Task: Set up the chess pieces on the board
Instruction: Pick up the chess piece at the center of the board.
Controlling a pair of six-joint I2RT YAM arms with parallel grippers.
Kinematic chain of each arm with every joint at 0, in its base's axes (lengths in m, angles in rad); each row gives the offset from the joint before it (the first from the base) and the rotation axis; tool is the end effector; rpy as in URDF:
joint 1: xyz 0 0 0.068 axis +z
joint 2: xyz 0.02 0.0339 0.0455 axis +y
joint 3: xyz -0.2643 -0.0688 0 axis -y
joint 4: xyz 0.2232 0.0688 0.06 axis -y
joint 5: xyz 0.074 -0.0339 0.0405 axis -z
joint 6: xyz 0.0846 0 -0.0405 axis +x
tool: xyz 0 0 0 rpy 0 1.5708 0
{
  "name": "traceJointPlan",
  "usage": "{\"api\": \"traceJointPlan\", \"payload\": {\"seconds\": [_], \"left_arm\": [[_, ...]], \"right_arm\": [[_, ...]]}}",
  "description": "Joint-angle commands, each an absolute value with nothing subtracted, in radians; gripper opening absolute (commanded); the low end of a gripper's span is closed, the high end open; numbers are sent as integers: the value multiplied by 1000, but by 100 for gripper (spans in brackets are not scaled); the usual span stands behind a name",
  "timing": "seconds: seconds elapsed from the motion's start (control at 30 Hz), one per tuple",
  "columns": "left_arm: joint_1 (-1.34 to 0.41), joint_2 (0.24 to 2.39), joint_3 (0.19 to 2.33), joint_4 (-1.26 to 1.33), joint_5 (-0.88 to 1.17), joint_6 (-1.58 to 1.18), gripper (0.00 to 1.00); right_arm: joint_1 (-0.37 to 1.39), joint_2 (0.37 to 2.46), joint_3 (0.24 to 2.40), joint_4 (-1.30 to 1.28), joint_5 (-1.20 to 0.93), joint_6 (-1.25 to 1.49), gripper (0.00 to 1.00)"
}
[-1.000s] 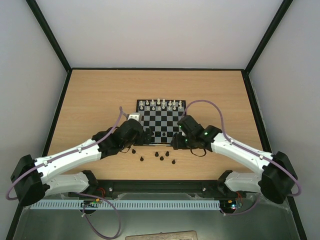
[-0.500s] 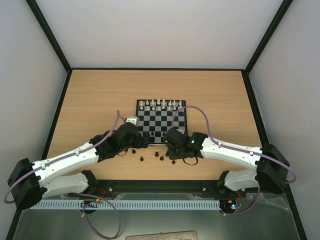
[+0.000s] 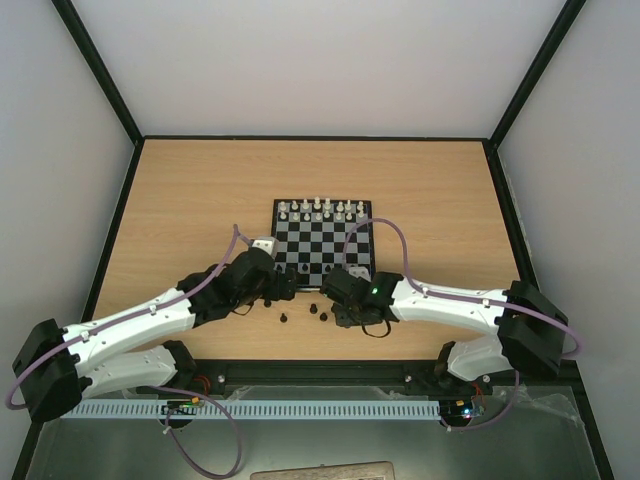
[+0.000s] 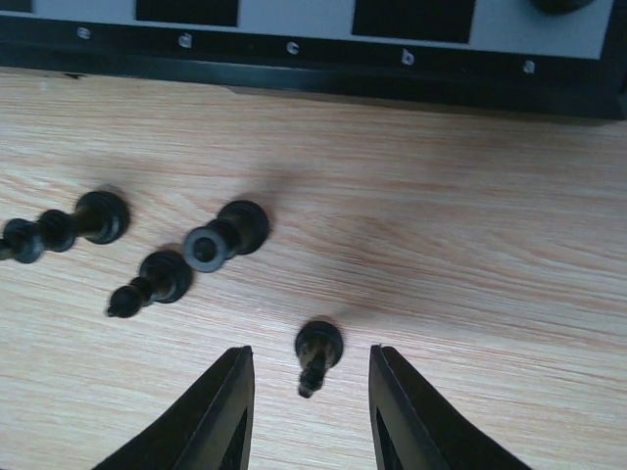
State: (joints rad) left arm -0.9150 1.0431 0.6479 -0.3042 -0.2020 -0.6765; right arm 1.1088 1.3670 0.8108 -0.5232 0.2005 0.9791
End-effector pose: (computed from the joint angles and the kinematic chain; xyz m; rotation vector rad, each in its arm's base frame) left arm 0.1574 -0.1767 0.2103 0.1678 2.3227 -0.6086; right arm 0.1318 0.2268 0.1671 -0.1066 2.6885 0.4470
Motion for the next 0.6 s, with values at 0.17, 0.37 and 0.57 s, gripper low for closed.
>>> {"api": "traceJointPlan", "payload": {"seconds": [0.17,0.37,0.57], "left_arm": [[-910,1038,630,-271,-184,-649,99],[-911,1064,626,-258,-179,-636,99],[-903,1071,623,-252,-178,-629,99]], "right_arm": [[1131,1372,760,-566,223,1045,30],[1147,1392,763,-548,212,1051,29],[1154,1440,763,-529,199,1050,24]]}}
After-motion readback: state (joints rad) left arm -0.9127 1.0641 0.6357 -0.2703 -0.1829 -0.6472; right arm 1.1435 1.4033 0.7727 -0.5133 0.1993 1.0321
